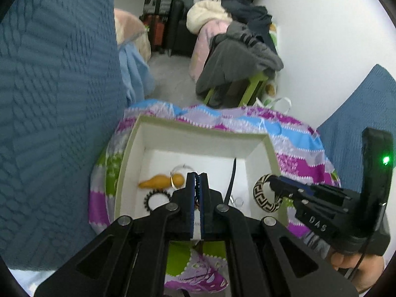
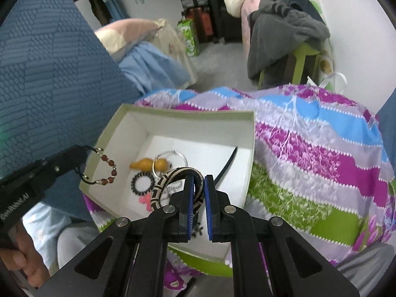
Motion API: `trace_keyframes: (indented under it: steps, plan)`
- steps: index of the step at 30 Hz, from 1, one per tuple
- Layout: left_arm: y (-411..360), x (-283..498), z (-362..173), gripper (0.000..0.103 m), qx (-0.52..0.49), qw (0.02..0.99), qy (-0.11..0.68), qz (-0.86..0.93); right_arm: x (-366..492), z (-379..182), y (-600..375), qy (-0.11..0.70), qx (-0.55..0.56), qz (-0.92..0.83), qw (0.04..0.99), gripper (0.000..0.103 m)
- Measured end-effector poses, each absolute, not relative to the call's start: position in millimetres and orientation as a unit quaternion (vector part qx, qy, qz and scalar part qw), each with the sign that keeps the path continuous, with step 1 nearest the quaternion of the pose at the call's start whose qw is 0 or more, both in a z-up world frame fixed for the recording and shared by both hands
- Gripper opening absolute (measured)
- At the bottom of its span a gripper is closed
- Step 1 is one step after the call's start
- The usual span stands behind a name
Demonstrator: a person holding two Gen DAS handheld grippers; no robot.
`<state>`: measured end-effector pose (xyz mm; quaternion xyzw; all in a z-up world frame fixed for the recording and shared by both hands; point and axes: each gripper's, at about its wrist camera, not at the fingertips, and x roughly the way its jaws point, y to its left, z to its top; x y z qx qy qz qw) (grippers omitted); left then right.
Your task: Organize jewelry
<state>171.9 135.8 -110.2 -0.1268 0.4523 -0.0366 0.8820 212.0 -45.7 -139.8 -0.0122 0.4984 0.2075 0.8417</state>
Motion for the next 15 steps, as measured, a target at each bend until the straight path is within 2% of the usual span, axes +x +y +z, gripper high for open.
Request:
trace_keyframes:
  steps: [3,4,6,7,8,9,10,11,13,15]
  plan:
    - [139,168,-108,0.003,-0.130,0.880,0.454,-0.036,210,-130,-47,0.490,-0.018,0.212,0.845,0.012]
    - [140,167,-106,0.003,-0.134,0.880,0.454,-0.036,209,-124,-48,0.484,-0.021,0.210,0.849,0.024]
    - [141,165,-98,0.005,-0.134,0.882,0.450,-0.035,210,-113,-49,0.471,-0.019,0.212,0.856,0.041]
    - [141,164,-92,0.008,-0.131,0.883,0.450,-0.032,209,-102,-52,0.460,-0.015,0.216,0.861,0.044]
    - [141,163,-85,0.025,-0.131,0.883,0.449,-0.028,209,-95,-54,0.455,-0.013,0.216,0.864,0.046]
    - [142,161,-78,0.049,-0.132,0.885,0.445,-0.026,208,-87,-56,0.449,-0.013,0.215,0.867,0.052]
    - [143,159,-71,0.059,-0.133,0.889,0.437,-0.023,207,-78,-58,0.441,-0.012,0.214,0.871,0.058]
    - [143,156,-62,0.066,-0.132,0.895,0.425,-0.021,205,-65,-60,0.429,-0.008,0.216,0.877,0.061]
    - [143,150,-41,0.067,-0.123,0.904,0.408,-0.020,199,-38,-65,0.404,-0.004,0.222,0.888,0.074]
    - [141,146,-22,0.069,-0.112,0.909,0.402,-0.017,194,-17,-69,0.385,-0.004,0.222,0.896,0.077]
